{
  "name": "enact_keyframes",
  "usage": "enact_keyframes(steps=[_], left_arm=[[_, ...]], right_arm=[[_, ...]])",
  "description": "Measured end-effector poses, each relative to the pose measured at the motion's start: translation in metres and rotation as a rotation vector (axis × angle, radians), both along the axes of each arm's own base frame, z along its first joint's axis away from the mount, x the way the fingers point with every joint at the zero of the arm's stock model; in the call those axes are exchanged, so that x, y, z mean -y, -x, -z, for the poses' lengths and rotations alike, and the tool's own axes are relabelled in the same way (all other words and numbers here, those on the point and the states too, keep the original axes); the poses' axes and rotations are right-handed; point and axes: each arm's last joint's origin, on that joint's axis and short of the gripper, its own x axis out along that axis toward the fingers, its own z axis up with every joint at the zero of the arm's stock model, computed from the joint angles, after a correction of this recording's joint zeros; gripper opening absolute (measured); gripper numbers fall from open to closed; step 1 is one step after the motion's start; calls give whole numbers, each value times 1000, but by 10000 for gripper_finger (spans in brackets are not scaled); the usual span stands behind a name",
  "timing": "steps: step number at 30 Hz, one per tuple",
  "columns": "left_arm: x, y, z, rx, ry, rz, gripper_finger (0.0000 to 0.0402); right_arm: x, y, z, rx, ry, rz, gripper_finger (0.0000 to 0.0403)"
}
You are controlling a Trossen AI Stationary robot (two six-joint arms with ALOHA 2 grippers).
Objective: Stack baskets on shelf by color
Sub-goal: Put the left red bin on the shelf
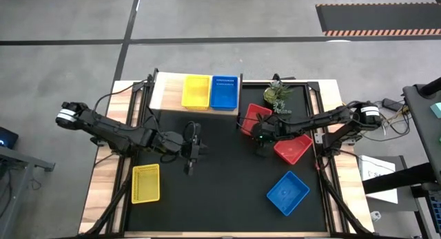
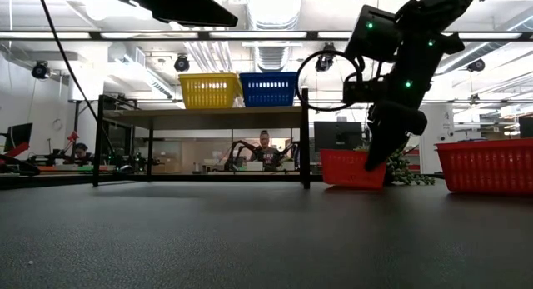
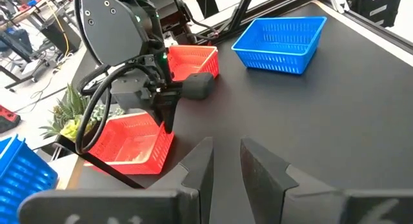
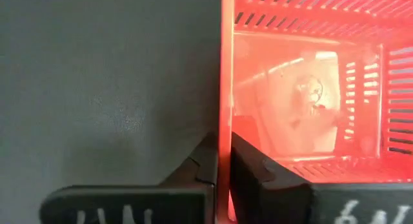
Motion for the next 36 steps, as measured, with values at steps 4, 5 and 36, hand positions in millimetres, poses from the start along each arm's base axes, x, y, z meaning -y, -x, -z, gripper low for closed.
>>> enact_keyframes(steps=[4,5,36], left_arm=[[0,0,1,-3,3,-1,61],[0,0,1,-3,3,-2,61],[2,1,5,-18,153,-46,61]], right_arm=[[-4,-3,-2,38,-26,-29,13],[-6,-4,-2,49,-36,-41,13],[-89,-78,1,126,-49,-318,12]])
